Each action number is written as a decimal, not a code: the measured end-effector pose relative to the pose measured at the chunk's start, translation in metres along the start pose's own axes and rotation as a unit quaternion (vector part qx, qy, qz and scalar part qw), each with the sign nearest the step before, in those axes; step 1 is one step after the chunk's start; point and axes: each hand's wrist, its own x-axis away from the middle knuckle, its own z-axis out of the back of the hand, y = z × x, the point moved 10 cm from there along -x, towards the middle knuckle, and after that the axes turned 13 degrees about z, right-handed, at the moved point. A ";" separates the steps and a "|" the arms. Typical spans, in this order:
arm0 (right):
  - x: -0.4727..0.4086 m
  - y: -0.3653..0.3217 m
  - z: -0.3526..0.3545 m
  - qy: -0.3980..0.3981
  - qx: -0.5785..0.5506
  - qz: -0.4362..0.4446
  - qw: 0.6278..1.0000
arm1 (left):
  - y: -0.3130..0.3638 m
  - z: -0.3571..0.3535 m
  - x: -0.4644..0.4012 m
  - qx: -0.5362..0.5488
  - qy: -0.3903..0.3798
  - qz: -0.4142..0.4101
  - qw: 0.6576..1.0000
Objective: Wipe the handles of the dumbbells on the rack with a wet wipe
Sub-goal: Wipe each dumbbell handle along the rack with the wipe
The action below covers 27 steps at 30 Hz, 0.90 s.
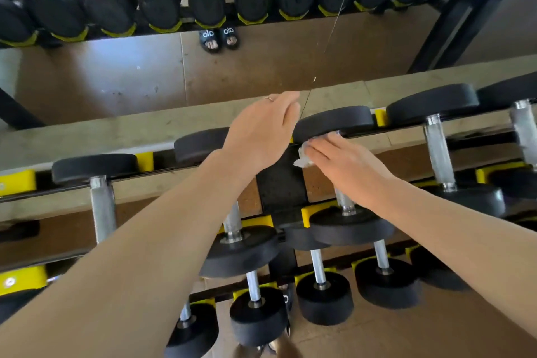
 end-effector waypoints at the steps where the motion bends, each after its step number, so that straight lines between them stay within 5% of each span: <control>1: 0.002 0.002 -0.002 -0.012 0.029 0.005 1.000 | 0.007 -0.010 -0.003 0.002 -0.022 -0.009 1.000; 8: 0.017 0.019 -0.027 -0.038 -0.020 -0.021 0.999 | 0.031 -0.061 -0.015 0.037 -0.115 -0.024 0.992; 12: 0.040 0.044 -0.026 0.114 -0.159 -0.147 0.970 | 0.030 -0.064 -0.018 0.059 -0.118 0.009 0.991; 14: 0.075 0.081 -0.035 0.214 -0.304 -0.357 0.857 | 0.034 -0.064 -0.020 0.062 -0.119 0.015 0.991; 16: 0.101 0.094 -0.078 0.268 -0.532 -0.530 0.604 | 0.041 -0.066 -0.024 0.058 -0.113 0.026 0.992; 17: 0.094 0.084 -0.095 0.281 -0.640 -0.546 0.463 | 0.043 -0.066 -0.026 0.058 -0.108 0.036 0.992; 18: 0.080 0.072 -0.103 0.275 -0.718 -0.533 0.354 | 0.045 -0.067 -0.028 0.055 -0.102 0.046 0.992; 19: 0.067 0.063 -0.108 0.249 -0.763 -0.517 0.298 | 0.047 -0.068 -0.030 0.054 -0.093 0.058 0.992; 20: 0.060 0.058 -0.110 0.213 -0.781 -0.511 0.290 | 0.047 -0.068 -0.032 0.057 -0.084 0.072 0.992; 22: 0.056 0.060 -0.111 0.151 -0.770 -0.510 0.351 | 0.047 -0.069 -0.034 0.070 -0.070 0.099 0.990; 27: 0.062 0.083 -0.059 0.186 -0.544 -0.389 0.720 | 0.042 -0.070 -0.035 0.101 -0.027 0.143 0.984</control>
